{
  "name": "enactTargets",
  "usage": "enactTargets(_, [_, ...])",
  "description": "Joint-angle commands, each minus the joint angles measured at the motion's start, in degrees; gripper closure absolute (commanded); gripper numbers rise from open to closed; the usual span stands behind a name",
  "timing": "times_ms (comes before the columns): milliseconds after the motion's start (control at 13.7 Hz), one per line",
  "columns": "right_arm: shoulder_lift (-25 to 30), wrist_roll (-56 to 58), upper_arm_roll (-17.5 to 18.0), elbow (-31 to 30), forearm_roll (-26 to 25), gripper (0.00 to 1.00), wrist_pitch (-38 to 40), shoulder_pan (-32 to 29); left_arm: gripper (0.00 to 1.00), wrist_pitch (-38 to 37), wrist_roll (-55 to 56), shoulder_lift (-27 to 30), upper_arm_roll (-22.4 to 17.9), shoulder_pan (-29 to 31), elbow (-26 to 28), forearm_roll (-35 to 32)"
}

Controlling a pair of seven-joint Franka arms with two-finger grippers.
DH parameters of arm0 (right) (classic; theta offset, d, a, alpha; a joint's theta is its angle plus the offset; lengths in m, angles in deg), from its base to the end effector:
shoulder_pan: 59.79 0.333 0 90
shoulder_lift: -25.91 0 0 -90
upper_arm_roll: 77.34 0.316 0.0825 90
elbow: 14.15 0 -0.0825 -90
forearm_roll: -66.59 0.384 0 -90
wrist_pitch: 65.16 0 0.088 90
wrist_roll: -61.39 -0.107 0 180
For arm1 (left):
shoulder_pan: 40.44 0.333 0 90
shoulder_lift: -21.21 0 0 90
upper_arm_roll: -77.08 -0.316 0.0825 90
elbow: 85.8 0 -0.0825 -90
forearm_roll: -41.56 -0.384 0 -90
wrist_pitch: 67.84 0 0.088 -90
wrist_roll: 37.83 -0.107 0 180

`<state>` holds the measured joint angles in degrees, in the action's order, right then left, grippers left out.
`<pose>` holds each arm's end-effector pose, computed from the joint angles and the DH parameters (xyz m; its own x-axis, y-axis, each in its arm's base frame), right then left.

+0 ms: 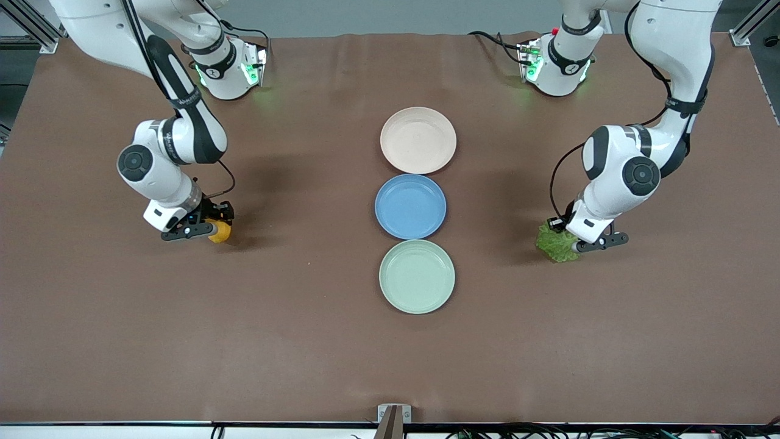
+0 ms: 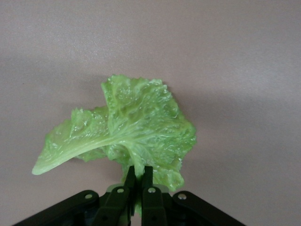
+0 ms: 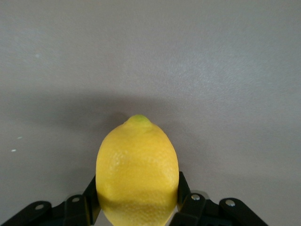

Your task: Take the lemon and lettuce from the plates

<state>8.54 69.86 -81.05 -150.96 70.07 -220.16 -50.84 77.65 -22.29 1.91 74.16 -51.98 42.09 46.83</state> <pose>0.5023 0.0428 0.1948 0.9823 0.1864 0.0161 0.1865 -0.9825 -0.0049 0.5386 -0.0801 0.2166 0.9805 0.1929 -0.0376 0.1939 -0.9807 0.0238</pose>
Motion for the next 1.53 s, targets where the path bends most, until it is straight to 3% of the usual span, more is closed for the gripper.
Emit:
enactTargets(0, [-0.56, 0.66, 0.11, -0.83, 0.38, 0.96, -1.88, -0.08, 0.85, 1.99, -0.33, -0.65, 0.73, 0.64, 0.43, -1.31])
enactTargets(73, [-0.64, 0.49, 0.11, -0.74, 0.38, 0.96, -1.71, -0.16, 0.73, 1.99, -0.42, -0.65, 0.73, 0.64, 0.34, -1.31])
enactTargets(146, [-0.91, 0.31, 0.11, -0.65, 0.38, 0.87, -1.36, -0.25, 0.51, 1.99, -0.42, -0.56, 0.73, 0.64, 0.17, -1.31])
enactTargets(219, [-1.0, 0.22, 0.11, -0.48, 0.47, 0.6, -1.27, -0.51, 0.12, 1.9, -0.42, -0.3, 0.64, 0.64, -0.18, -1.31])
enactTargets(291, [-0.91, 0.22, 0.11, -0.39, 0.47, 0.01, -1.27, -0.69, 0.0, 1.29, 0.01, 0.05, 0.73, 0.73, -1.23, -1.31])
enactTargets(510, [-0.56, 0.22, 0.11, 0.92, 0.47, 0.0, -0.05, -0.87, 0.0, -6.68, -0.5, 1.1, 0.73, 1.95, -5.09, -1.31])
enactTargets(656, [0.49, 0.22, 0.02, 4.69, 0.47, 0.0, 7.13, -0.87, 0.0, -14.84, -4.87, 3.73, 0.47, 2.22, -7.99, -1.31])
enactTargets(801, [1.02, -0.04, -0.16, 12.84, 0.47, 0.0, 20.63, -0.96, 0.0, -24.77, -10.16, 7.07, 0.29, 4.05, -11.24, -1.31])
enactTargets(1020, [0.15, -0.39, -0.24, 29.53, 0.38, 0.0, 42.96, -3.41, 0.0, -31.3, -12.55, 14.27, 0.29, 5.74, -12.58, -1.31])
enactTargets(1238, [0.06, 0.13, -0.33, 39.57, -0.4, 0.0, 52.5, -4.82, 0.0, -40.51, -12.46, 18.76, 0.11, 6.0, -18.26, -1.31])
enactTargets(1457, [0.14, 0.05, -0.33, 47.48, -0.67, 0.0, 60.84, -7.8, 0.0, -52.64, -11.94, 18.77, 0.11, 7.14, -30.99, -1.4])
